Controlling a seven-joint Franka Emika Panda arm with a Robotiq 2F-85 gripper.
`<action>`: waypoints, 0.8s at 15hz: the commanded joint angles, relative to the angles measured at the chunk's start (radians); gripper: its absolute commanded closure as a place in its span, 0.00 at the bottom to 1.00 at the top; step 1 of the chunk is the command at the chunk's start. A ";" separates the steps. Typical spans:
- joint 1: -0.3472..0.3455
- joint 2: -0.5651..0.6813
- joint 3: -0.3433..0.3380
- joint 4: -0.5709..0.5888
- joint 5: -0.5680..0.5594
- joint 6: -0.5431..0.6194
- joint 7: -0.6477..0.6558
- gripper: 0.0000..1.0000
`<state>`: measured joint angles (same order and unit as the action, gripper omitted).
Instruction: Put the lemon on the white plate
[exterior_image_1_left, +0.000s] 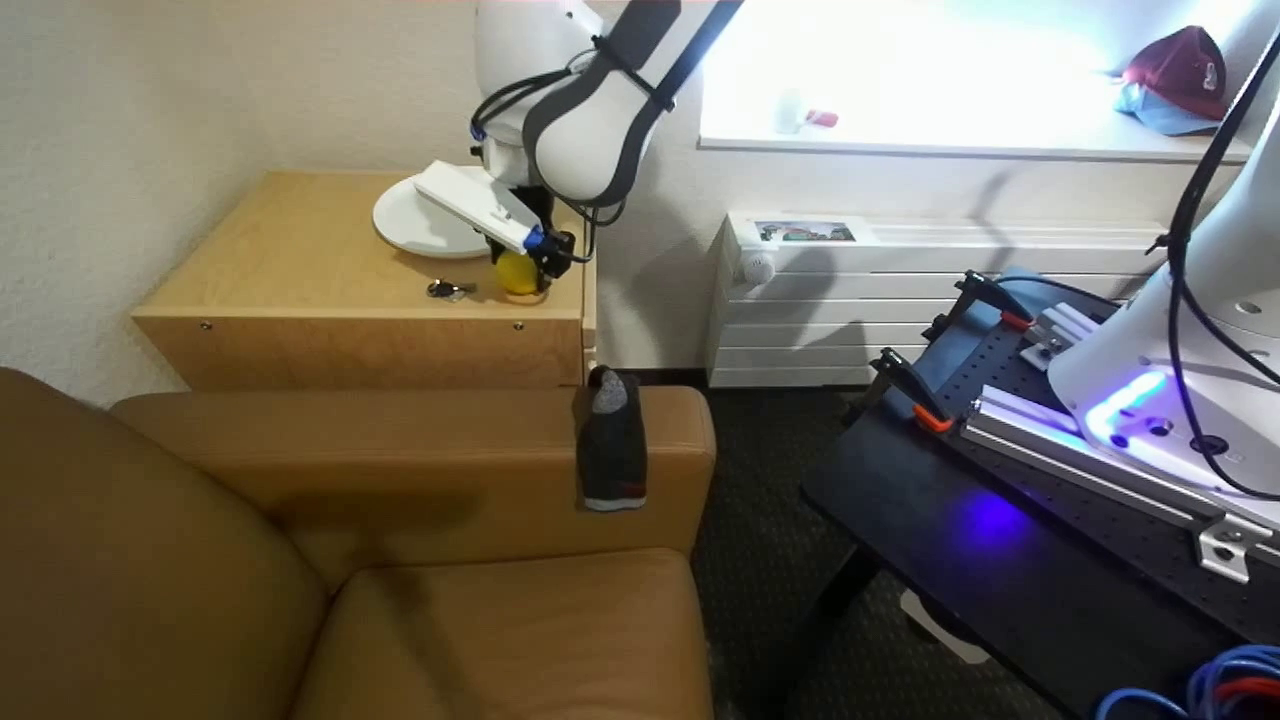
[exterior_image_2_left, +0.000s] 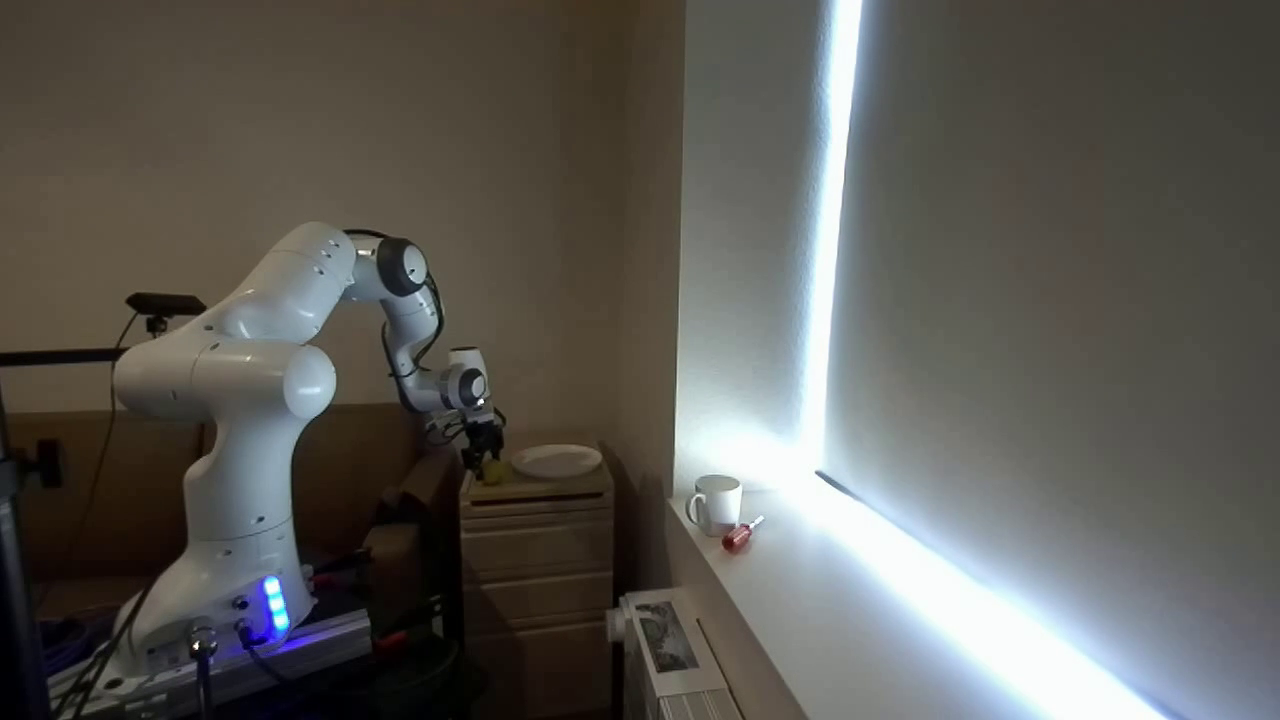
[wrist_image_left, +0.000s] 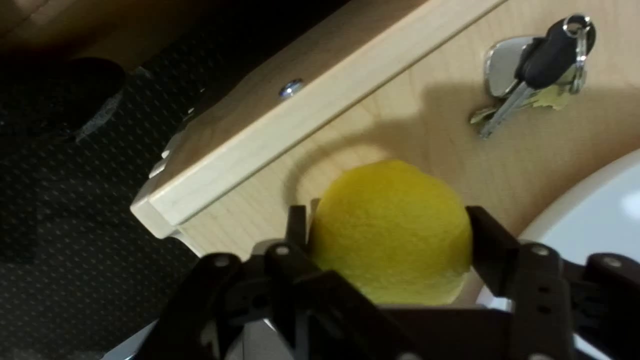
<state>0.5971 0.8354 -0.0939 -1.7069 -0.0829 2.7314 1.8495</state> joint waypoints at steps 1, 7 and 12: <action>-0.003 0.015 0.003 0.031 0.011 -0.031 0.005 0.51; -0.079 -0.157 0.118 -0.058 0.041 -0.165 -0.133 0.55; -0.069 -0.324 0.076 -0.014 -0.064 -0.340 -0.128 0.55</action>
<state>0.5440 0.6145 -0.0075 -1.7137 -0.0993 2.4725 1.7239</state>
